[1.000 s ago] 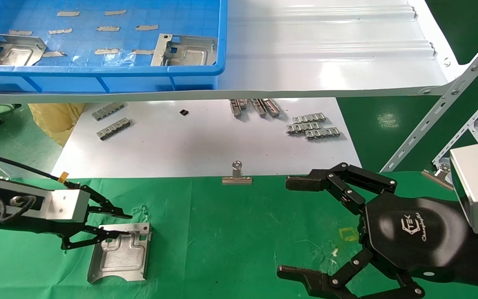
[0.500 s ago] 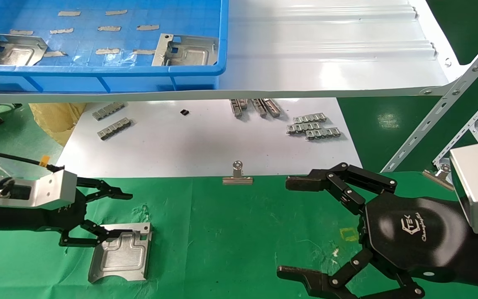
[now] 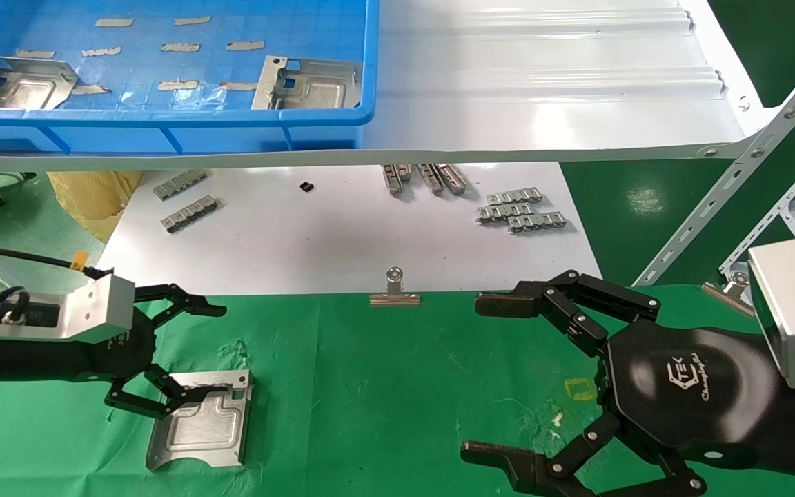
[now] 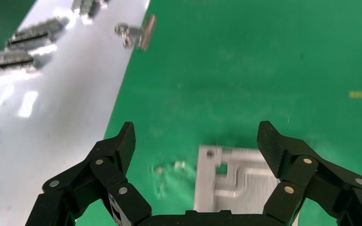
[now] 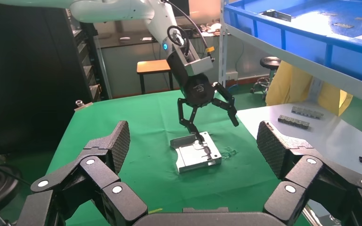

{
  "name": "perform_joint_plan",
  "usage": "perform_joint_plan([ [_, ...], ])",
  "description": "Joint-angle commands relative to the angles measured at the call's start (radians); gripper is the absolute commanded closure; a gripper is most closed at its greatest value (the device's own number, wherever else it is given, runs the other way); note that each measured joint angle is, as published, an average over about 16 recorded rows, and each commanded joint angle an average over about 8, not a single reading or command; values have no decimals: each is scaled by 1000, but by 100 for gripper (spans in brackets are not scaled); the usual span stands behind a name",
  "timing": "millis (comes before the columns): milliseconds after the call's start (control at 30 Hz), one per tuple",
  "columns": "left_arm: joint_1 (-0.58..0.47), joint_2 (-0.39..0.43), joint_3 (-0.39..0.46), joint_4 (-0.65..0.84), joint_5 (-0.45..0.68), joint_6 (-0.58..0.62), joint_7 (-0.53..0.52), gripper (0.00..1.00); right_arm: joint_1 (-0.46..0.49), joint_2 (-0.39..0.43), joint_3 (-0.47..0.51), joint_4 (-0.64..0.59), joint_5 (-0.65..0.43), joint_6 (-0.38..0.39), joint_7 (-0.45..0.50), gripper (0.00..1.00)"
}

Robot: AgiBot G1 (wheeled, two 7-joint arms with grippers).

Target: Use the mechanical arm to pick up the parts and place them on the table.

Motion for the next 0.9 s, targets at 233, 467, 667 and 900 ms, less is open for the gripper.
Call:
perform_joint_plan([
  [233, 87, -32, -87, -144, -57, -15, -100, 0, 0, 0, 0, 0, 0, 0, 0, 0],
  [467, 166, -61, -166, -273, -108, -28, -190, 0, 0, 0, 0, 0, 0, 0, 0, 0],
  [667, 234, -86, -234, -384, -153, -39, -267, 0, 0, 0, 0, 0, 0, 0, 0, 0],
  [900, 313, -115, -312, -513, -204, -52, -357, 0, 0, 0, -1, 0, 0, 0, 0, 0],
])
